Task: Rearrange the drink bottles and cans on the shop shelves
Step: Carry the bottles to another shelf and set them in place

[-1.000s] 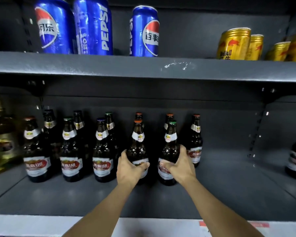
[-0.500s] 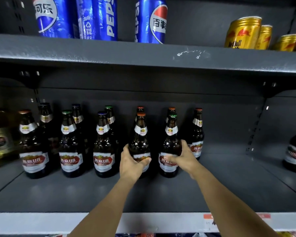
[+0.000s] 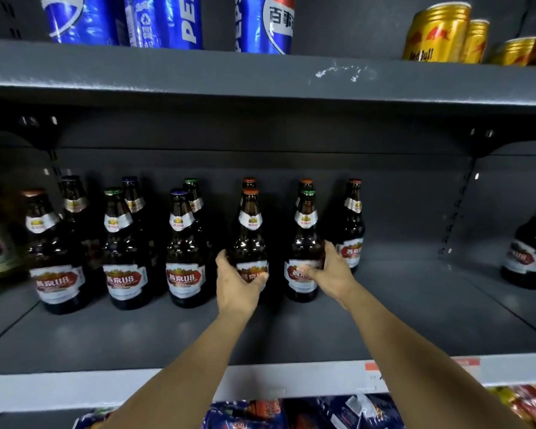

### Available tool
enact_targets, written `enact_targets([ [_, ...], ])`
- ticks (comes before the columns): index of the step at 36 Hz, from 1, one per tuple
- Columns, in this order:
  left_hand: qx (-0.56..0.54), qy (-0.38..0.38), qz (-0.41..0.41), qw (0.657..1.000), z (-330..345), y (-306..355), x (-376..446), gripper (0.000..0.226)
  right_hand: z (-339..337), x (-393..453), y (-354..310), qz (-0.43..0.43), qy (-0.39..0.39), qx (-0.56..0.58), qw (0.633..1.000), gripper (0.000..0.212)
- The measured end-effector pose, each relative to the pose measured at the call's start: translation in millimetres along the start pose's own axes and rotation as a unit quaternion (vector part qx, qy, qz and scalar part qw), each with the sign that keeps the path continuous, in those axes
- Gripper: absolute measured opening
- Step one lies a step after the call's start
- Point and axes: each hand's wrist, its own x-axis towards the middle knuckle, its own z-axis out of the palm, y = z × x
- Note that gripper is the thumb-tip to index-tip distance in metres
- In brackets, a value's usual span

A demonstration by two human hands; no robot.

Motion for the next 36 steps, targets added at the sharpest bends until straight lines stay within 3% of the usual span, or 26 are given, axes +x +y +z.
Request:
enact_targets([
  [3,0.070,0.111,0.061,0.989,4,6,-23,0.078,-4,-7,1,-0.015,-0.005,-0.021,1.000,0.073],
  [5,0.100,0.148,0.117,0.977,9,10,-38,0.066,-11,-13,9,-0.009,0.008,-0.024,1.000,0.081],
  [9,0.107,0.097,0.190,0.971,27,13,-57,0.050,-46,-30,33,0.039,0.094,-0.035,0.994,0.074],
  [14,0.139,0.047,0.250,0.957,71,28,-72,0.046,-122,-41,71,0.103,0.166,-0.110,0.975,0.068],
  [25,0.181,-0.076,0.231,0.953,207,77,-109,0.037,-308,-48,158,0.161,0.304,-0.190,0.920,0.051],
  [31,0.230,-0.142,0.233,0.934,276,100,-124,0.041,-372,-39,186,0.185,0.285,-0.201,0.919,0.067],
  [36,0.230,-0.170,0.197,0.938,320,115,-128,0.042,-392,-20,194,0.191,0.263,-0.187,0.927,0.084],
])
